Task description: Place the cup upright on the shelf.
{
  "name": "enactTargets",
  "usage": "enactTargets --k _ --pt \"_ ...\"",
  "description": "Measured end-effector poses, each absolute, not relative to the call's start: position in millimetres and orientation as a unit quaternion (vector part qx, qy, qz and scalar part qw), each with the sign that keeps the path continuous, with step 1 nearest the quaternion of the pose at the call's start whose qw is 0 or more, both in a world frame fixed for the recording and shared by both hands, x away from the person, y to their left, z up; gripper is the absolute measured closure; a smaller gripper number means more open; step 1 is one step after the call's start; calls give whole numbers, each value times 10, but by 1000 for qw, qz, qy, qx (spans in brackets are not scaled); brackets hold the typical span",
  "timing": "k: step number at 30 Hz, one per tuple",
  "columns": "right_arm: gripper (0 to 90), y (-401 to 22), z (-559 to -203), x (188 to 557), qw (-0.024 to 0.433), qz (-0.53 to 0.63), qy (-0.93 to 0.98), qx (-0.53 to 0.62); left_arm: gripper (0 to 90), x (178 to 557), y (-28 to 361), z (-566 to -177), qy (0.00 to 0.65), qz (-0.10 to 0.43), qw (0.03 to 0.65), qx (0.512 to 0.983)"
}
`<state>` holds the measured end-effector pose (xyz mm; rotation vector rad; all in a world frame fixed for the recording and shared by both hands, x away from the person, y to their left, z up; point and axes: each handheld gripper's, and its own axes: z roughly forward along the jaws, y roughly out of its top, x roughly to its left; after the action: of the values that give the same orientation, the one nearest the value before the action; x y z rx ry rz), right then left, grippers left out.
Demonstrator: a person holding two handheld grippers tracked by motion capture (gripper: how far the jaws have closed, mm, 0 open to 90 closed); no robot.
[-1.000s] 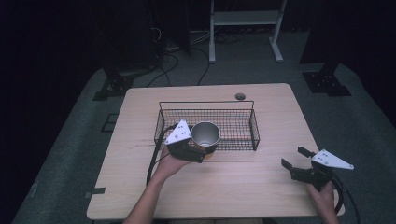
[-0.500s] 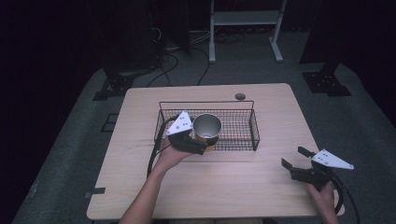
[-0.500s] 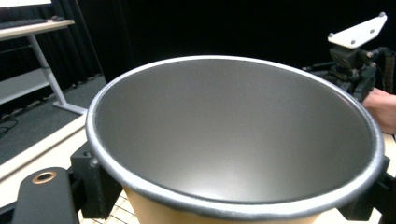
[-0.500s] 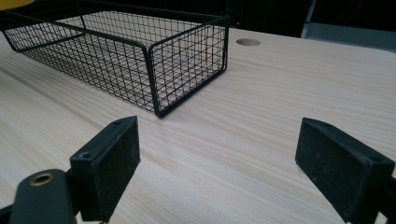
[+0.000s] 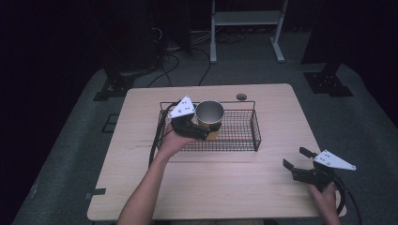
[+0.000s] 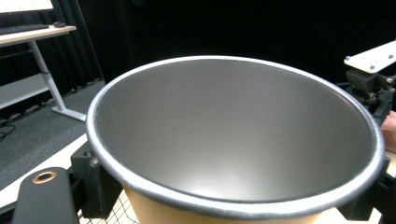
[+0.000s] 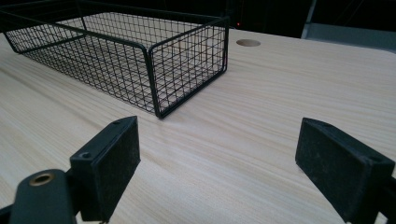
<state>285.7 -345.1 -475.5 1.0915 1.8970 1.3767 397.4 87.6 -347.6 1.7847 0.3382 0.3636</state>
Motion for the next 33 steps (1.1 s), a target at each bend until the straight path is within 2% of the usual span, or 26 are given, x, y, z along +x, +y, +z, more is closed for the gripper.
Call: enactTargets --k 15,33 --pt "128 -3455 -4755 2858 273 513 704 408 139 4254 866 -3575 166 141 595 773" --pt "128 -3464 -4753 2856 271 516 701 410 139 4498 810 -3581 159 138 595 776"
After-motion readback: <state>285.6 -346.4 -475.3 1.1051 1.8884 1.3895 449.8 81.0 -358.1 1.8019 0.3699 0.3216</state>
